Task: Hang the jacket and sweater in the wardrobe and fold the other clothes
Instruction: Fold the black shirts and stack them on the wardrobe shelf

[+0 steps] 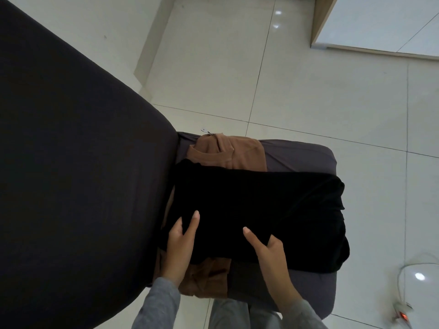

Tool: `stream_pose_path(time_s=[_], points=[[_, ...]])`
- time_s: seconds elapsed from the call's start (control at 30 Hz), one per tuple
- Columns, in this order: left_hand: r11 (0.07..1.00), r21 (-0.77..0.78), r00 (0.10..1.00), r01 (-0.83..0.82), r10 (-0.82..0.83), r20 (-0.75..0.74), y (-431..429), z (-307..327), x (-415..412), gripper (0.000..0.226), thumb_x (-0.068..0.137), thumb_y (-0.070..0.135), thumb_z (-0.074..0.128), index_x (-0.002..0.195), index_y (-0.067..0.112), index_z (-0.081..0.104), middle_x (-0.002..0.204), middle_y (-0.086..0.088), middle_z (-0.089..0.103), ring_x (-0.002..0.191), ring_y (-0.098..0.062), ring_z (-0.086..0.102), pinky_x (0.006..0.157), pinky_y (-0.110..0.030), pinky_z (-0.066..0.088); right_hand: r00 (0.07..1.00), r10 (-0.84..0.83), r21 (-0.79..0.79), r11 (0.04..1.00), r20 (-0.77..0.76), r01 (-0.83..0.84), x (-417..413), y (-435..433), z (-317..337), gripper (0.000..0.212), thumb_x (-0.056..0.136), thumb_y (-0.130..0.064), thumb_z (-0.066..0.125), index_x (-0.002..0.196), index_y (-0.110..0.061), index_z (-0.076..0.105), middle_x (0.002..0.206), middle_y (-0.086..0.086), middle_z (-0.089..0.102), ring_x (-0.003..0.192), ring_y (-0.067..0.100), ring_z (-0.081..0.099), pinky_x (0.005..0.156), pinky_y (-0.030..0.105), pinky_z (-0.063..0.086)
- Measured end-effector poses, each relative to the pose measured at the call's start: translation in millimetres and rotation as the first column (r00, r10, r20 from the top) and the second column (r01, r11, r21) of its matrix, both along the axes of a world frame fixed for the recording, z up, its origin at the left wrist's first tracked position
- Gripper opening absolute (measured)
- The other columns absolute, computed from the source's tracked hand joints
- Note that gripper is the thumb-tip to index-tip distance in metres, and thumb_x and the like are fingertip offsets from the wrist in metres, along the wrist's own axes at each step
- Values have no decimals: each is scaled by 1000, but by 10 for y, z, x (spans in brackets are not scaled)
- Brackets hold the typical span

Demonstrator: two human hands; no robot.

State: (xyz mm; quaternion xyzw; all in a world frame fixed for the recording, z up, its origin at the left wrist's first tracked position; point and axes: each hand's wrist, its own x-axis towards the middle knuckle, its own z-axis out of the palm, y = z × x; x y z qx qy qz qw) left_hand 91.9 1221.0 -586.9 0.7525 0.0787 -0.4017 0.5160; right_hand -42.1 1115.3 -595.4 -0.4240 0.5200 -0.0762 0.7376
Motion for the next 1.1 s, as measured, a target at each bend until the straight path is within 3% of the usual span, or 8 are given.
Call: stream_pose_path(time_s=[0.13,0.3,0.47,0.6,0.7,0.87,1.0,1.1], points=[[998,-32,984,59,-63,-164,158,17,-55,24,87,25,63,108,14,68,102,-2,73,100,-15,67,95,-35,49,997,71,-16,997,-11,-71,-128,59,-23,15,85,-14,66,99,-10,70,93,2,74,92,13,69,75,22,53],[998,67,983,-1,13,-186,279,-10,-119,20,90,28,59,97,15,72,96,-6,74,96,-20,68,95,-42,49,996,77,82,994,-51,-73,-201,145,-20,10,84,-14,67,87,-5,68,80,4,73,81,15,70,69,22,54],[974,198,953,112,-49,-298,336,1,-143,29,84,43,64,99,19,70,95,0,74,95,-17,67,83,-38,54,991,87,174,982,-101,-68,-257,177,2,10,84,-14,66,86,-5,69,78,6,74,78,17,71,65,25,54],[941,229,911,248,-146,-387,355,44,-167,30,81,36,69,105,17,67,101,-6,72,92,-21,68,72,-37,57,986,40,231,973,-161,-1,-324,204,27,8,86,-10,65,92,-6,68,85,8,72,82,19,70,57,25,55],[981,167,922,97,-25,-387,337,71,-134,21,86,26,66,102,13,69,99,-7,73,89,-18,69,70,-33,55,983,-78,230,966,-166,115,-339,191,53,5,86,-4,64,91,-4,66,80,7,70,76,17,68,50,23,54],[972,32,886,-233,225,-405,117,82,-16,22,89,16,59,108,8,68,104,-11,71,100,-22,66,83,-34,53,945,-311,227,917,-103,327,-161,93,105,14,86,0,62,77,-4,52,69,6,63,65,15,66,49,21,53],[878,-27,798,-477,420,-433,-182,112,94,15,92,8,53,81,12,63,62,2,67,54,-2,64,45,-13,48,900,-433,257,867,-39,428,81,-68,139,14,87,-1,61,78,-6,51,75,6,65,68,15,68,53,19,54],[784,-52,718,-619,538,-441,-389,111,166,25,93,6,51,72,13,63,66,-1,61,54,-4,60,47,-12,49,853,-522,331,805,-1,492,251,-215,126,15,88,2,58,76,-7,53,81,8,65,72,17,70,58,18,55]])
